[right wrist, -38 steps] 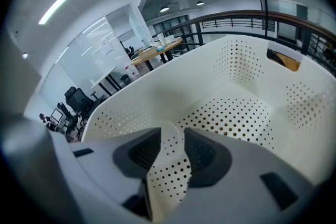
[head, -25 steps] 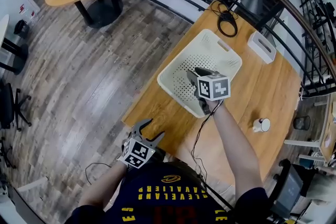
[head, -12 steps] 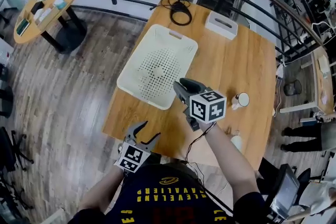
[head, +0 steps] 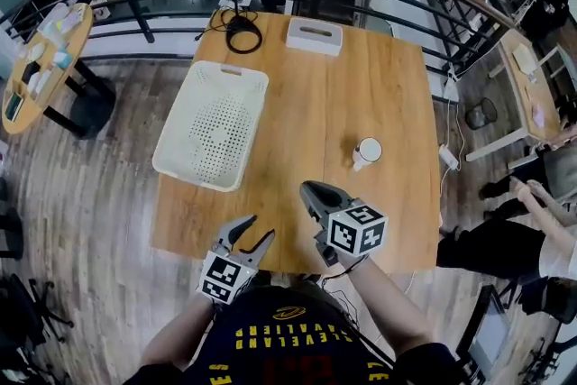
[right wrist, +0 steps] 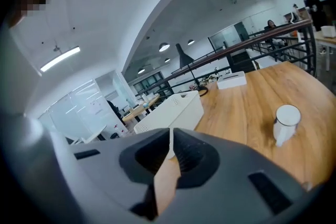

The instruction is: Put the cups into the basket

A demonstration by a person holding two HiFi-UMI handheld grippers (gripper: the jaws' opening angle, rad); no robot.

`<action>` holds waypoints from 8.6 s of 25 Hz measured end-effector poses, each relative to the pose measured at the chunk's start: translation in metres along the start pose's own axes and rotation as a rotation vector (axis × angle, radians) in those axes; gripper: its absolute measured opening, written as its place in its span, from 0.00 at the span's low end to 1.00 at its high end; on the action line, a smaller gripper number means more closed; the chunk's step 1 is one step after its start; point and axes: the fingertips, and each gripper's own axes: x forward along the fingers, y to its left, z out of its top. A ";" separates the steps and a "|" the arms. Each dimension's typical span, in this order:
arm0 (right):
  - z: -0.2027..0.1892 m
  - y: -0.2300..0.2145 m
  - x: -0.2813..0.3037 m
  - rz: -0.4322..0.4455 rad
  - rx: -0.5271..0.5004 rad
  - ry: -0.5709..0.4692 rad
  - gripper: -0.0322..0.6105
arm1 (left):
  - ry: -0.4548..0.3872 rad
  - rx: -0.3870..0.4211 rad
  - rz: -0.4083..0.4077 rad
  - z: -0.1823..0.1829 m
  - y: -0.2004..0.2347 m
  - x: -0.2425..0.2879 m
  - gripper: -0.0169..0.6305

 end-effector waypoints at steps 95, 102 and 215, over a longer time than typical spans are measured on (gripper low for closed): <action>-0.129 -0.192 -0.192 -0.259 -0.026 0.241 0.21 | -0.077 0.007 -0.160 0.074 -0.214 0.103 0.22; -0.140 -0.202 -0.163 -0.270 -0.106 0.449 0.20 | -0.092 -0.031 -0.092 0.066 -0.196 0.084 0.22; 0.061 -0.019 0.368 -0.188 -0.457 0.584 0.08 | -0.023 -0.283 0.180 -0.037 0.237 -0.169 0.21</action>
